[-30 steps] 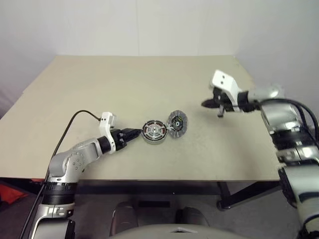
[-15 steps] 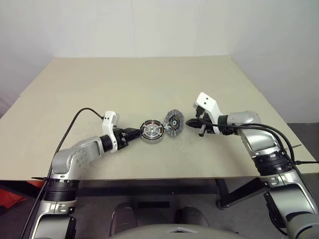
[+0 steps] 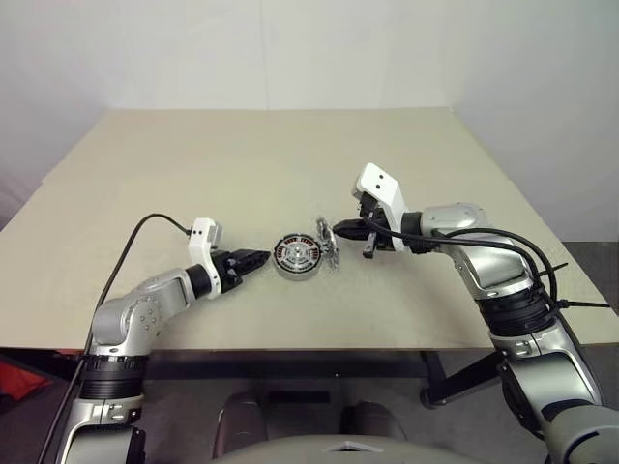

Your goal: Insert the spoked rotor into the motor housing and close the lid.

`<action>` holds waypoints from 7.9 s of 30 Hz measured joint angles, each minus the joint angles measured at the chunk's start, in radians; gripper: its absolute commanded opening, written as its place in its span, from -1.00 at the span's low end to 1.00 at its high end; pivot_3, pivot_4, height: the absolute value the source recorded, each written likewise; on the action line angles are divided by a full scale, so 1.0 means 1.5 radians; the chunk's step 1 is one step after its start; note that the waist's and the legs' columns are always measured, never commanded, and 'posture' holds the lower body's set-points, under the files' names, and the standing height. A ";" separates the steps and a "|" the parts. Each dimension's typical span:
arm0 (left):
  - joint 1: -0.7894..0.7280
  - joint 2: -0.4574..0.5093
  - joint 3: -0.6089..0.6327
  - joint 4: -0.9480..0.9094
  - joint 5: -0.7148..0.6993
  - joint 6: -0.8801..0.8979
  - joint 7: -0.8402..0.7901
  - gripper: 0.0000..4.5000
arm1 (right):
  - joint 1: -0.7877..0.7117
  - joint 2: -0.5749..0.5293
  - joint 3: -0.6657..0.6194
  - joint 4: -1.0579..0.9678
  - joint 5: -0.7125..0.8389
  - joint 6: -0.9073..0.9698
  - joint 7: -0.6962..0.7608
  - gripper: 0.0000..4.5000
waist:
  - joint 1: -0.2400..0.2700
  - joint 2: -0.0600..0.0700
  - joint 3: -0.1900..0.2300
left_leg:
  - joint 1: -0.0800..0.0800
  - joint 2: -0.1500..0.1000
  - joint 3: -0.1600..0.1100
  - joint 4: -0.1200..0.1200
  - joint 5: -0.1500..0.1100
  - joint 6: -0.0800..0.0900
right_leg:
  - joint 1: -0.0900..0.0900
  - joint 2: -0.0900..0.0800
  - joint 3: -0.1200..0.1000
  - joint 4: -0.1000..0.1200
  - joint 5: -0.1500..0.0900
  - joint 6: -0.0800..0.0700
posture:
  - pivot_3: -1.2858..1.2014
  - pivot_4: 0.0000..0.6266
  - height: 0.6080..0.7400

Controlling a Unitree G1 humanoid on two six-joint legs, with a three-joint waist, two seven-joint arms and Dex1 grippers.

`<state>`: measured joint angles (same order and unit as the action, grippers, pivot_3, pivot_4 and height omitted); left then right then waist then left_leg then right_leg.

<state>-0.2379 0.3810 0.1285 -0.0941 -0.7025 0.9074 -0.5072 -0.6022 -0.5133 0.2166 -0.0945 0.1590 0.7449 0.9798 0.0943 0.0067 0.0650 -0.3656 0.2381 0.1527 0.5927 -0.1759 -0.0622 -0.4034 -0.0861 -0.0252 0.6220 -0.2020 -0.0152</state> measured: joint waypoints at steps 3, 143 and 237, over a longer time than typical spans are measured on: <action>0.000 -0.001 0.000 0.000 0.000 0.001 0.005 0.17 | 0.000 0.016 0.016 0.002 -0.001 0.002 -0.019 -0.98 | 0.000 0.000 0.000 | 0.000 0.000 0.000 0.000 0.000 0.000 | 0.000 0.000 0.000 0.000 -0.001 0.002 | 0.03 -1.00 1.00; -0.090 0.035 0.068 0.078 0.050 -0.015 0.015 0.17 | 0.040 0.223 0.004 0.370 -0.028 -0.420 -0.063 0.38 | -0.001 -0.001 -0.001 | 0.001 0.000 -0.001 -0.008 0.003 -0.004 | 0.000 0.001 -0.001 -0.002 0.000 0.000 | 0.03 -1.00 1.00; -0.079 -0.015 0.044 0.047 0.044 0.016 0.024 0.17 | -0.062 0.149 0.072 0.604 -0.038 -0.518 -0.057 0.38 | 0.036 -0.011 -0.018 | 0.022 -0.011 0.023 0.005 -0.035 0.006 | 0.032 -0.016 0.009 0.021 -0.072 0.014 | 0.03 -1.00 1.00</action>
<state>-0.3558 0.3589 0.1943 -0.0241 -0.6360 0.9319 -0.4705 -0.6953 -0.2900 0.3243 0.8111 0.1026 -0.0326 0.8938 0.1484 -0.0092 0.0380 -0.3320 0.2214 0.1865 0.6001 -0.2286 -0.0529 -0.3550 -0.1106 -0.0123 0.6539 -0.3098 0.0058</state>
